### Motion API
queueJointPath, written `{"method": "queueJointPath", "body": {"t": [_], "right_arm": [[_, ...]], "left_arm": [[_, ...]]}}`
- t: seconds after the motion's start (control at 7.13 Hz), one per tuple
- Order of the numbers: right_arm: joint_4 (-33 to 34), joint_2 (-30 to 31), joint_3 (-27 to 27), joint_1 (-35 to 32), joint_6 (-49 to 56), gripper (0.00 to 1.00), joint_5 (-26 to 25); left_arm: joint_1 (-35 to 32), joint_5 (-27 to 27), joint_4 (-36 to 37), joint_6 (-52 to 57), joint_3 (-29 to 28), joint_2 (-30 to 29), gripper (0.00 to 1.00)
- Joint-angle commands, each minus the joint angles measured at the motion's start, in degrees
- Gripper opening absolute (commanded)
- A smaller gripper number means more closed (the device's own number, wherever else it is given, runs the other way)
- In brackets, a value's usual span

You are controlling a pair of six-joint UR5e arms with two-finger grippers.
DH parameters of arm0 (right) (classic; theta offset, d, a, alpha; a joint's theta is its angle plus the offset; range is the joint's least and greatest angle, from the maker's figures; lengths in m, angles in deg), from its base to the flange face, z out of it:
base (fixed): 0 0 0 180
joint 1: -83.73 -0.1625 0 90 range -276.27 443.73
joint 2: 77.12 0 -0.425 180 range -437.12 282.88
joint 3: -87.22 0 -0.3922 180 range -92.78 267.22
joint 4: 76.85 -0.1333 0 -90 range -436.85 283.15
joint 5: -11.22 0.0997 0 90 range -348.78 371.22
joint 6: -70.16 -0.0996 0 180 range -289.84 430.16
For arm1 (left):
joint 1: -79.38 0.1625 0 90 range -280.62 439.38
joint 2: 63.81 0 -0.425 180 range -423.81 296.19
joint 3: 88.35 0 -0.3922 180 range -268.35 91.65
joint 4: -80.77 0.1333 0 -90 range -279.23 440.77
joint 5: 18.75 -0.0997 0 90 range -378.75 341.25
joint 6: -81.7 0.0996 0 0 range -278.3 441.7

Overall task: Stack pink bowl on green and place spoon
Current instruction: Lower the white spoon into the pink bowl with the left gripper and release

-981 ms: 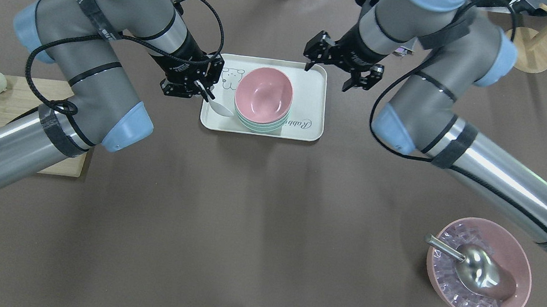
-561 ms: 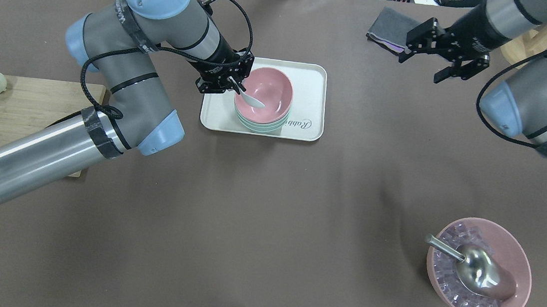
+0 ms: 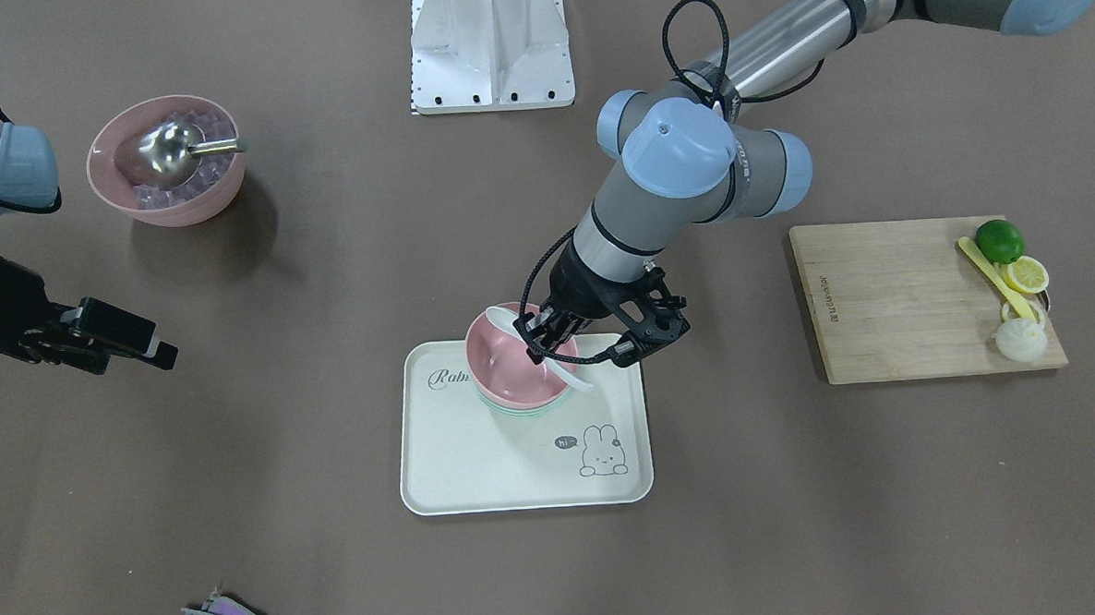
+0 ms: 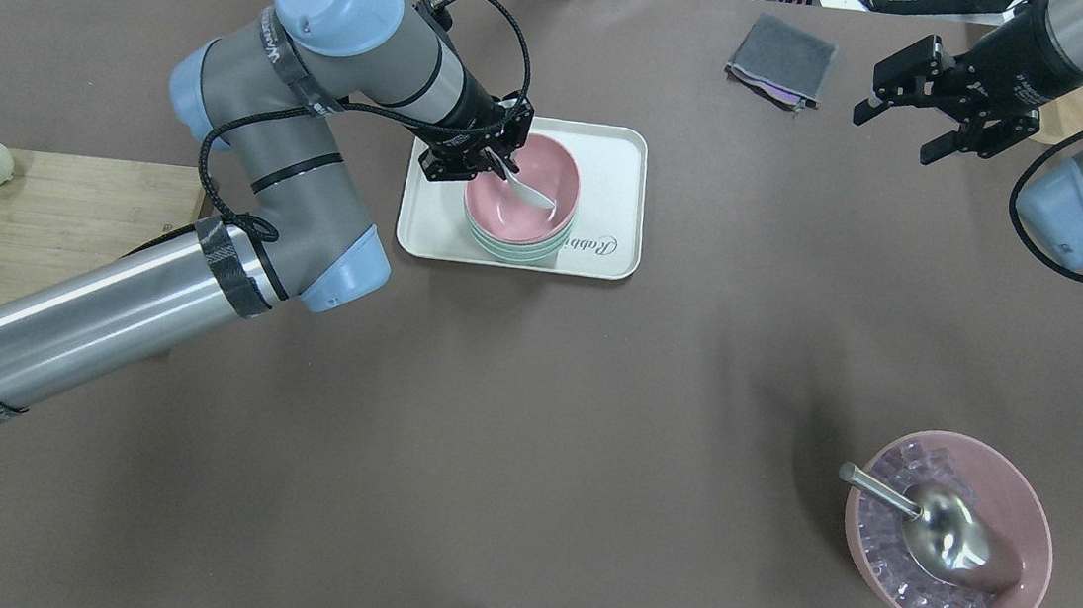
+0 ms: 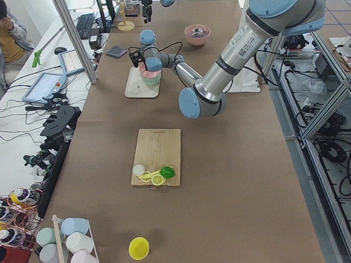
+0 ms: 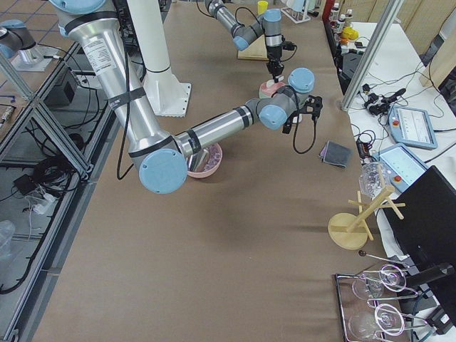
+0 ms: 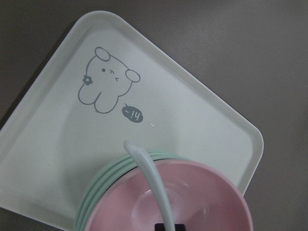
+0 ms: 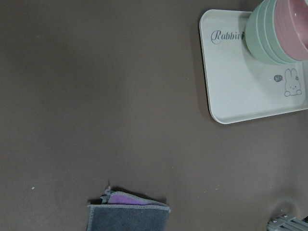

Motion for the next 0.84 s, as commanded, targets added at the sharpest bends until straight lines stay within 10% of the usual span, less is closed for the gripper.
{"method": "queueJointPath", "body": {"t": [0.0, 0.28, 0.7], "right_arm": [[-0.10, 0.49, 0.04, -0.37, 0.30, 1.00, -0.08], [-0.02, 0.75, 0.04, -1.59, 0.30, 1.00, 0.01], [0.16, 5.92, -0.05, -5.63, 11.59, 1.00, 0.18]], "left_arm": [[0.08, -0.73, -0.46, 0.30, -0.16, 0.01, 0.98], [-0.19, -0.03, -0.11, 2.30, 1.06, 0.62, 0.98], [-7.79, 10.12, 3.92, 21.59, 19.12, 20.25, 0.98]]}}
